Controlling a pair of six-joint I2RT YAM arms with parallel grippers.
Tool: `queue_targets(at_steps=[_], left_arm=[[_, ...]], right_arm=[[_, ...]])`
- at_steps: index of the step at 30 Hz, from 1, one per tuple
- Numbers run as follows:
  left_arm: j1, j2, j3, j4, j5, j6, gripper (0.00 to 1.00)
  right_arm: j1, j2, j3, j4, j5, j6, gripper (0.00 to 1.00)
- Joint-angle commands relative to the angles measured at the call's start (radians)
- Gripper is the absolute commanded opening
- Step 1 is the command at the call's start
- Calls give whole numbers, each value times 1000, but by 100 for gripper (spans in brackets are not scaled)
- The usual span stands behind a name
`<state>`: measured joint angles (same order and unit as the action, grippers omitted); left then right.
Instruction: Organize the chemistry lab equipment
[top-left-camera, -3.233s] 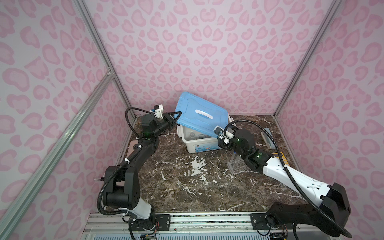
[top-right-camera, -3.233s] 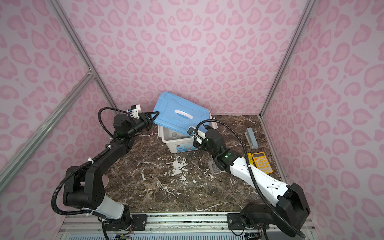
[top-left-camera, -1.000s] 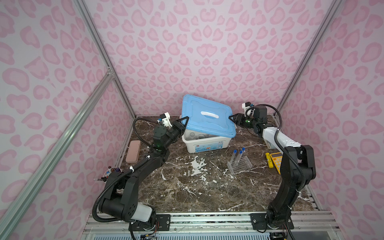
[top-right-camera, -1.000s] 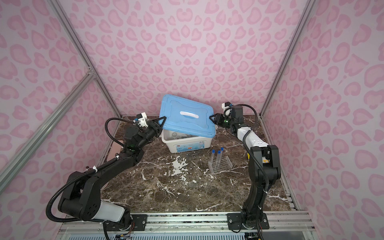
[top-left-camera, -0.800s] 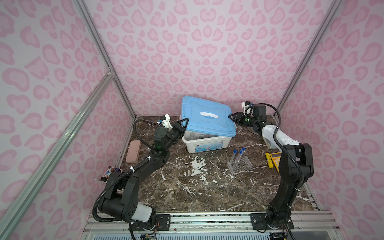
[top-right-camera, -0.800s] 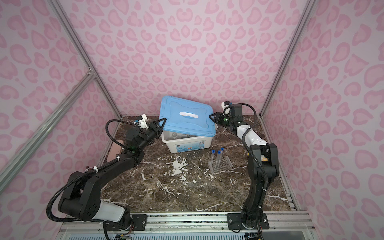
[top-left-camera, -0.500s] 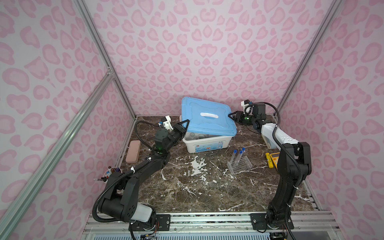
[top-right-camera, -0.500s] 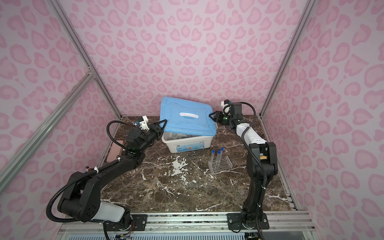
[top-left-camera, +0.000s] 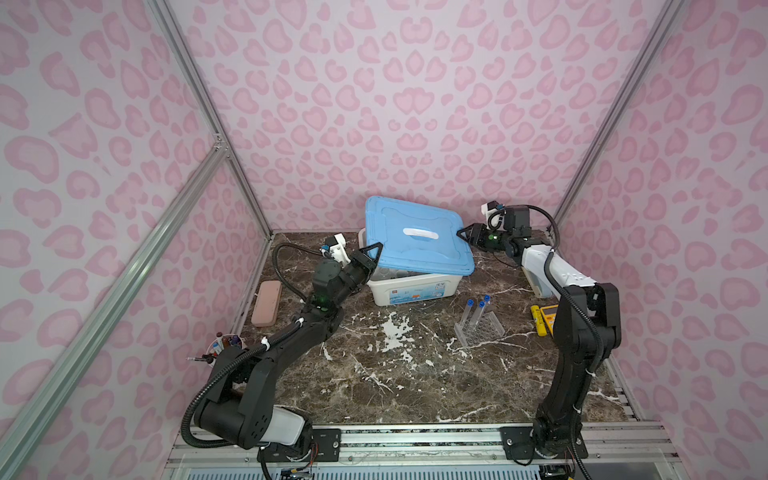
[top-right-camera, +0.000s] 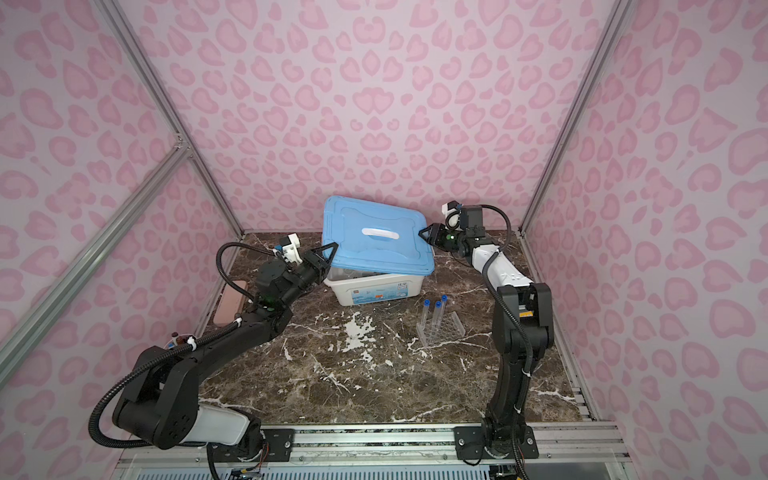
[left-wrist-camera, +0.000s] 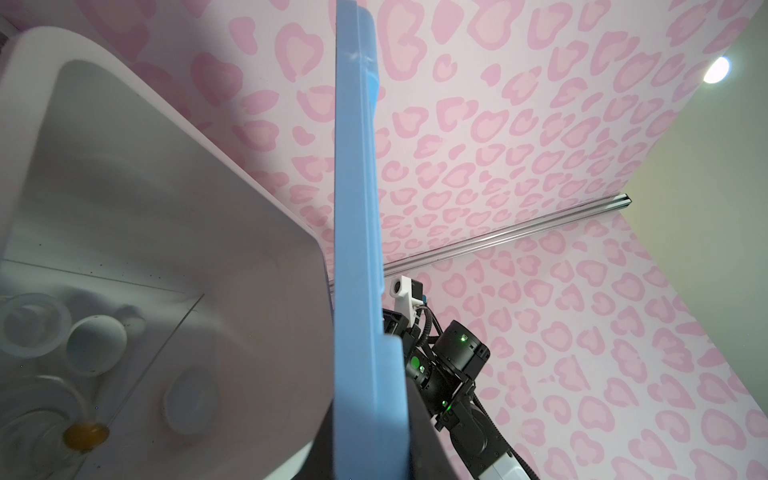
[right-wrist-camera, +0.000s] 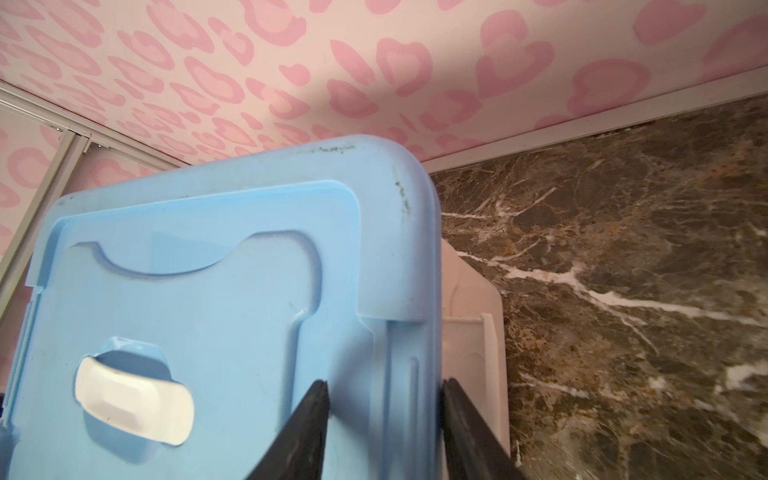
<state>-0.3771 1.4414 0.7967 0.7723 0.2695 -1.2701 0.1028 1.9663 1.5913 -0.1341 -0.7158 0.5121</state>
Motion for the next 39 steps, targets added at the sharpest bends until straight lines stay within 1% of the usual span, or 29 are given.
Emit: queue_targets(at_steps=[1, 9, 10, 11, 12, 15, 17, 20, 25, 30, 31, 32, 35, 39], left_arm=[[-5, -9, 2, -92, 47, 40, 18], [-6, -45, 13, -222, 21, 83, 35], [-6, -50, 14, -237, 19, 88, 35], [-6, -54, 16, -256, 16, 92, 42], [-7, -57, 21, -277, 13, 100, 46], [-6, -70, 28, -315, 7, 119, 51], [-6, -72, 37, -338, 9, 129, 52], [-7, -65, 62, -383, 20, 145, 58], [-7, -52, 125, -538, 24, 184, 70], [-6, -51, 189, -709, 12, 238, 74], [-6, -52, 198, -730, 10, 248, 77], [-6, -54, 208, -750, 9, 257, 84], [-6, -47, 265, -864, -23, 302, 86], [-7, -38, 319, -942, -38, 345, 87]], right_arm=[[9, 18, 33, 5, -56, -16, 46], [19, 74, 121, -73, -60, -26, 45], [23, 80, 130, -83, -61, -31, 45], [27, 84, 138, -92, -60, -36, 45], [29, 87, 147, -104, -58, -42, 45], [35, 94, 156, -113, -49, -46, 45], [35, 93, 155, -122, -37, -53, 44], [35, 85, 149, -143, -15, -76, 44], [32, 82, 150, -157, -1, -88, 44], [29, 82, 150, -163, 10, -94, 44], [29, 82, 149, -167, 12, -98, 44], [29, 80, 148, -171, 13, -102, 44], [27, 74, 144, -174, 18, -110, 44], [24, 70, 139, -174, 16, -111, 43]])
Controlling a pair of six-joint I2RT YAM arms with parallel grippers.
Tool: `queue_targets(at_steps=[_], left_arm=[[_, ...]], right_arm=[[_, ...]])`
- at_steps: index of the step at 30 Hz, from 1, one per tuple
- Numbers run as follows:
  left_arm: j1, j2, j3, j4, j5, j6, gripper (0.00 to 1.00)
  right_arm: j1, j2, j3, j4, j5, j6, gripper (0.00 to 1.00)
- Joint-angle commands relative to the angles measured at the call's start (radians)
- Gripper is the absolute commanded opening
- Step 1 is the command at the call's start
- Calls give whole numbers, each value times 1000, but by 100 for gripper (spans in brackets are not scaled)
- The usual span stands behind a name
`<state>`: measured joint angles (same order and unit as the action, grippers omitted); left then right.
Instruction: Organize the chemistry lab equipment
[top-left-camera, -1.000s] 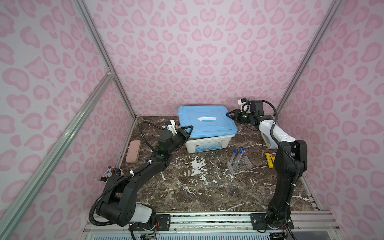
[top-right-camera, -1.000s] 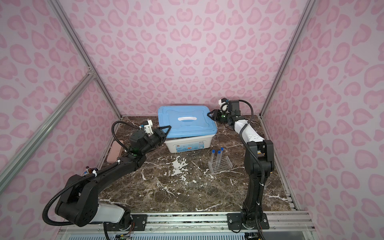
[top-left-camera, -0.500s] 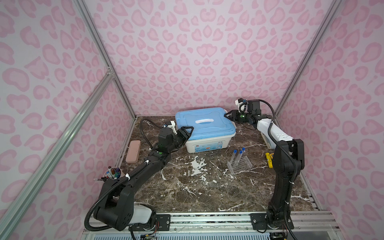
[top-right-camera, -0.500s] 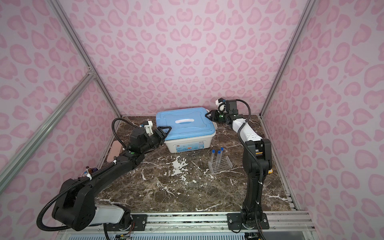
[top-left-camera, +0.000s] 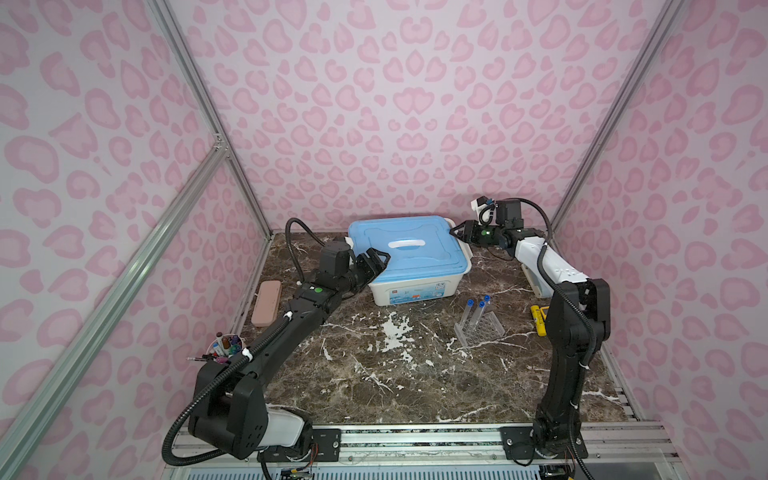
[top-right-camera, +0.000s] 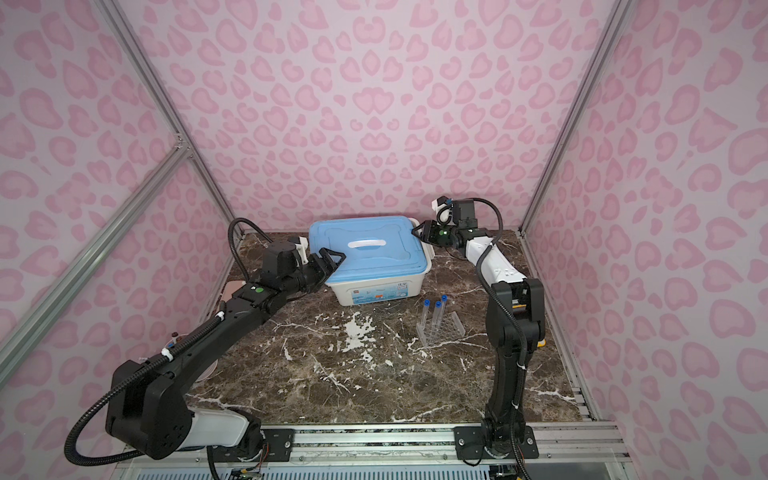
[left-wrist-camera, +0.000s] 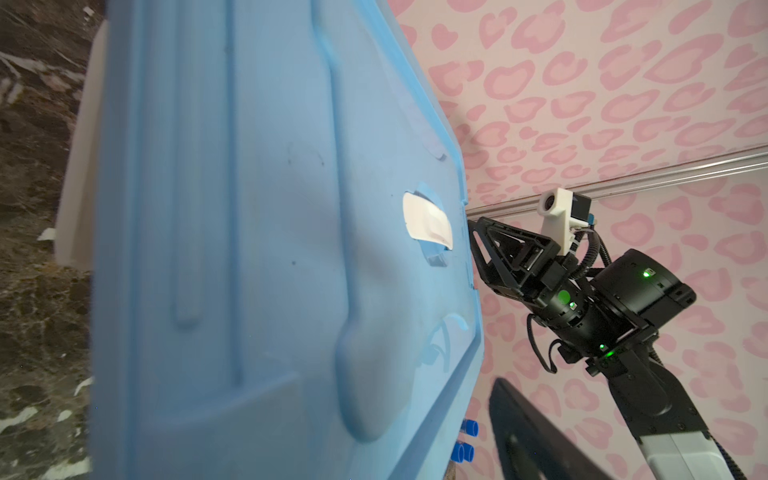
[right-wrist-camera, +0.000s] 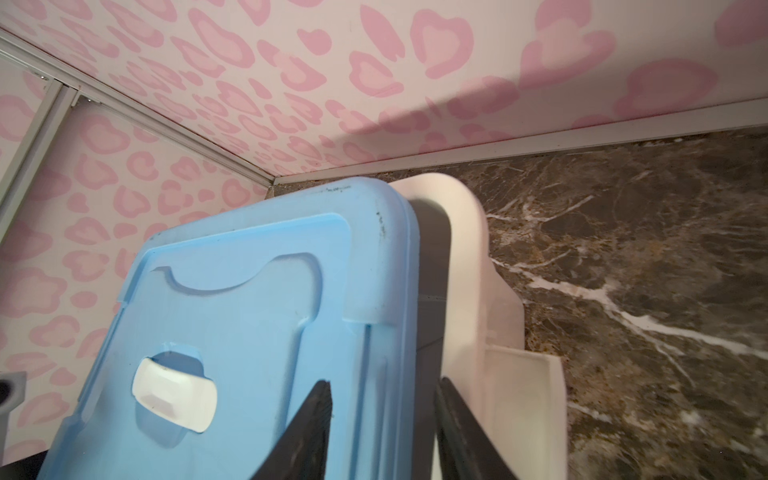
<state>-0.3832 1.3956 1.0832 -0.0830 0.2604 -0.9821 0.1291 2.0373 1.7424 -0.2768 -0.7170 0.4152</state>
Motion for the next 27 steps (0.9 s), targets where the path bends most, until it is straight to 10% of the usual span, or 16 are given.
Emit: queue_targets(at_steps=[1, 27], left_arm=[[0, 14, 50, -115, -35, 67, 87], [0, 123, 232, -424, -128, 282, 87]], right_arm=[[-2, -3, -13, -31, 17, -16, 43], [-8, -21, -46, -18, 8, -21, 43]])
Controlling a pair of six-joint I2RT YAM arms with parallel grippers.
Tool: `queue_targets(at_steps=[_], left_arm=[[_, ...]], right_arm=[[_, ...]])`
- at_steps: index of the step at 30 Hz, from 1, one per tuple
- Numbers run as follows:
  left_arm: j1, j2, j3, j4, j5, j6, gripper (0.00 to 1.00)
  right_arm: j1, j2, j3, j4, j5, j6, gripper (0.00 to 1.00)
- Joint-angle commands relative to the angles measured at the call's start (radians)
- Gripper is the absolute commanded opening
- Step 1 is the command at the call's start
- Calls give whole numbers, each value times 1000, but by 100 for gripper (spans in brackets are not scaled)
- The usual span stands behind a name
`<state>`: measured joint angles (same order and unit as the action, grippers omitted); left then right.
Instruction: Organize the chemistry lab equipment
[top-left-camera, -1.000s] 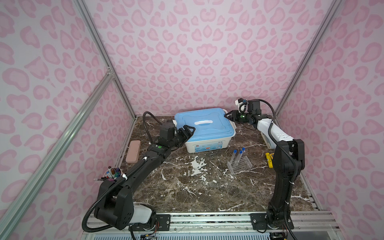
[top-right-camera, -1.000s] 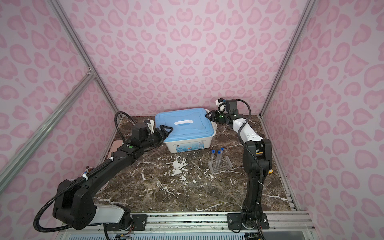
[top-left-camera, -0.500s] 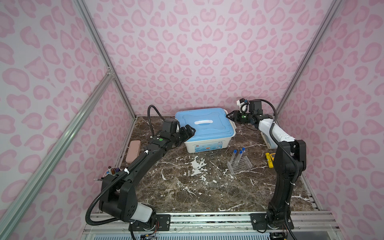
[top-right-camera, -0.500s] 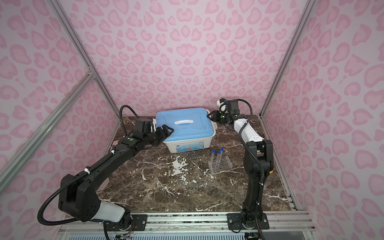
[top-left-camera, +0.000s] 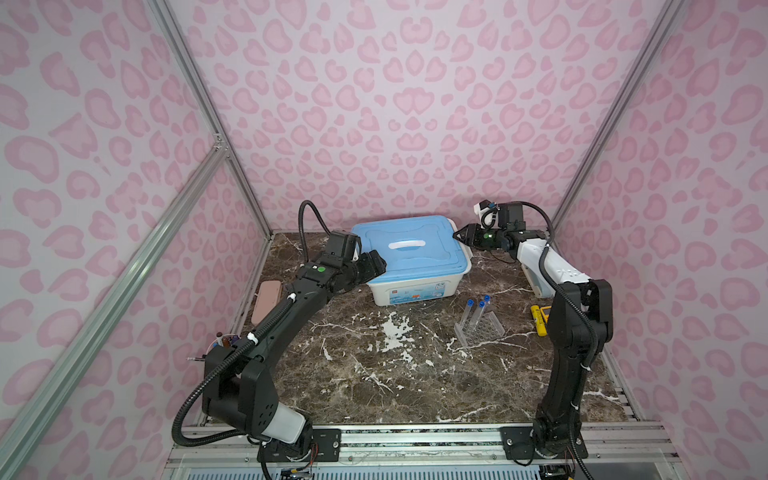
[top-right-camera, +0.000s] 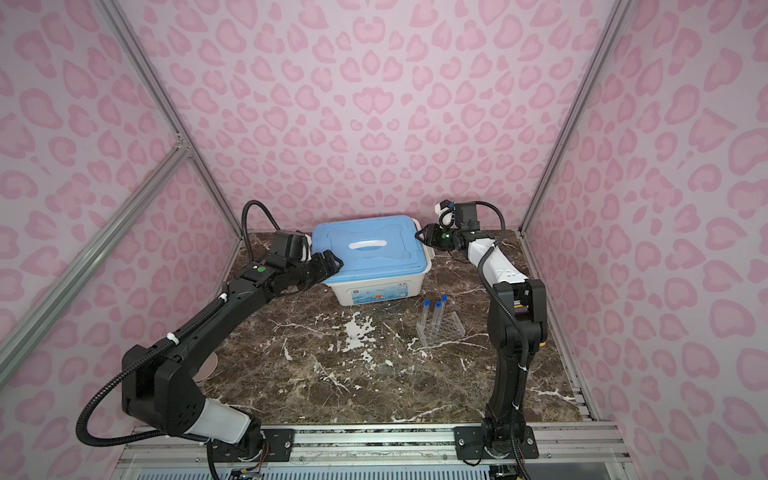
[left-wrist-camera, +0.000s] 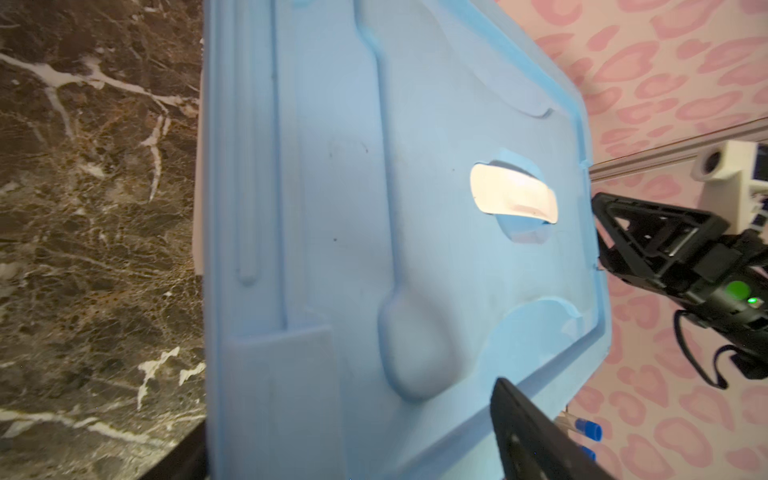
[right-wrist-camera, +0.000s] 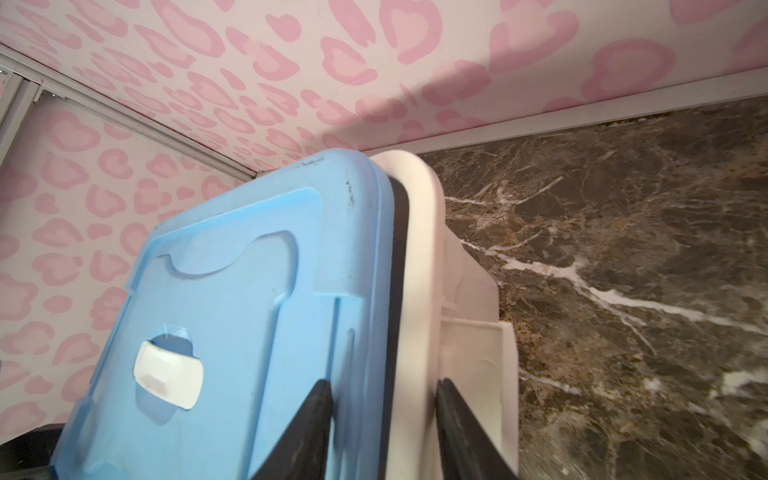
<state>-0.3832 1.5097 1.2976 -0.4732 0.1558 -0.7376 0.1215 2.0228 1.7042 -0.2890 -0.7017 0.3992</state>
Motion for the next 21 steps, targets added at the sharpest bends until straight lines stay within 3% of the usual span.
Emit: queue_targets(at_steps=[1, 10, 21], left_arm=[[-1, 17, 28, -45, -19, 46, 87], [0, 76, 110, -93, -21, 90, 84], [-8, 112, 107, -82, 13, 99, 80]], right_arm=[[0, -7, -9, -6, -8, -5, 43], [-2, -12, -18, 2, -13, 0, 43], [-3, -13, -30, 5, -16, 2, 43]])
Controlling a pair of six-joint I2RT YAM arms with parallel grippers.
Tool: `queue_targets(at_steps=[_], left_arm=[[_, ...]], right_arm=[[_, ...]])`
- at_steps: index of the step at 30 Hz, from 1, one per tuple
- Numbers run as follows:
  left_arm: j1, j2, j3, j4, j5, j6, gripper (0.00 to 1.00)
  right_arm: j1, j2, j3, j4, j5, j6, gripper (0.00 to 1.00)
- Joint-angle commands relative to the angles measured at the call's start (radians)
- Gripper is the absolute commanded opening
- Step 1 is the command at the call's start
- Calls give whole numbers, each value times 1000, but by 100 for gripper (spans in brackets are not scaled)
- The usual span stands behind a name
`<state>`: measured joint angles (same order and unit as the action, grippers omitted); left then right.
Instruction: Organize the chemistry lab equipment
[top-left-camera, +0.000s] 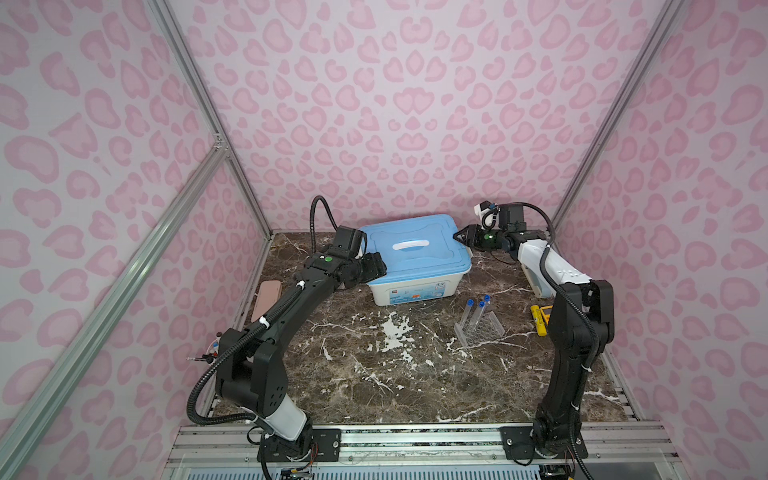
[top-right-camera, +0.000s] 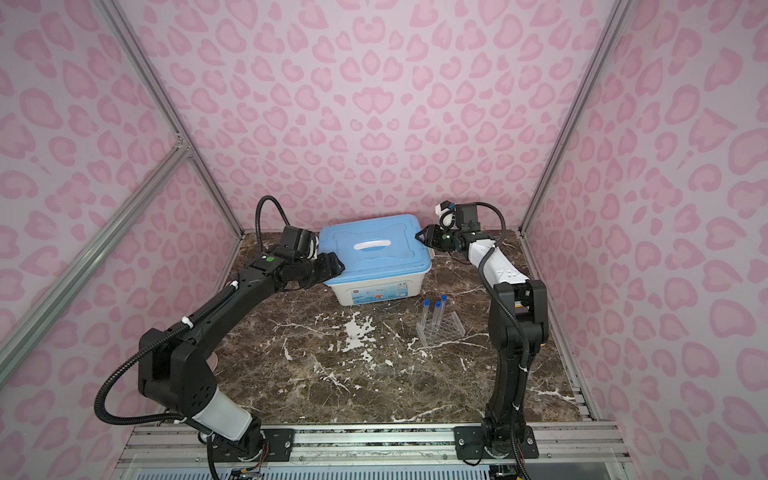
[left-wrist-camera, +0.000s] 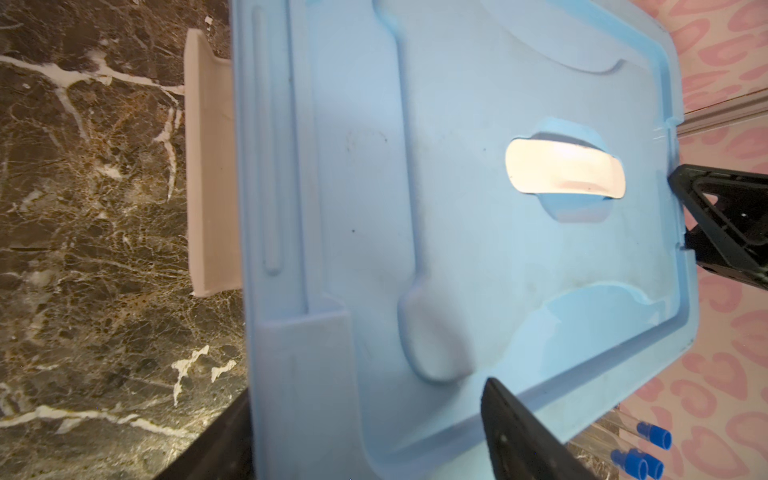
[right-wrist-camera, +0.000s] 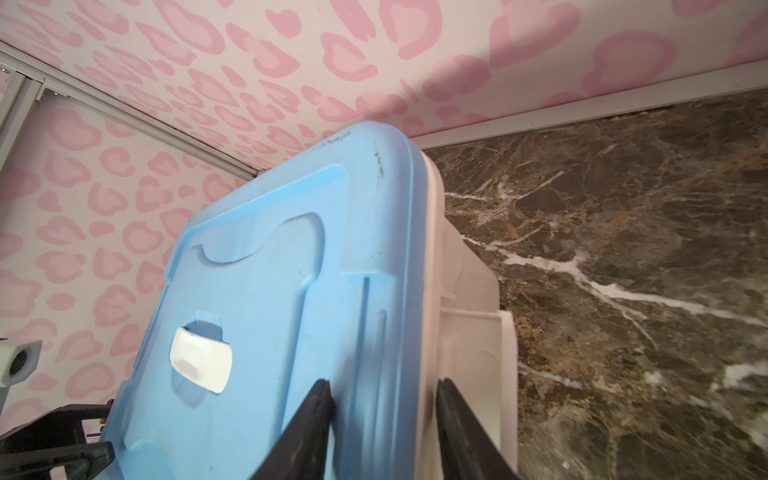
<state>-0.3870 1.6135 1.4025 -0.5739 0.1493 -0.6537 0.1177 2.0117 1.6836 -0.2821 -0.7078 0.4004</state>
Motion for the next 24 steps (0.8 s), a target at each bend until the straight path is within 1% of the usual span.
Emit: queue_targets(at_steps=[1, 16, 19, 21, 23, 24], left_arm=[[-6, 11, 3, 17, 19, 17, 80], [-23, 16, -3, 19, -20, 26, 79], [-17, 17, 0, 11, -27, 23, 83], [-10, 1, -7, 11, -40, 25, 89], [-7, -28, -16, 20, -58, 31, 99], [-7, -42, -17, 21, -62, 37, 98]], right_arm=[[0, -2, -10, -1, -10, 2, 43], [-1, -24, -30, -21, 2, -18, 43], [-1, -25, -23, -33, 8, -26, 46], [-2, -31, -18, -44, 11, -38, 49], [-3, -40, -16, -49, 19, -49, 52], [-6, -43, -15, -53, 22, -51, 54]])
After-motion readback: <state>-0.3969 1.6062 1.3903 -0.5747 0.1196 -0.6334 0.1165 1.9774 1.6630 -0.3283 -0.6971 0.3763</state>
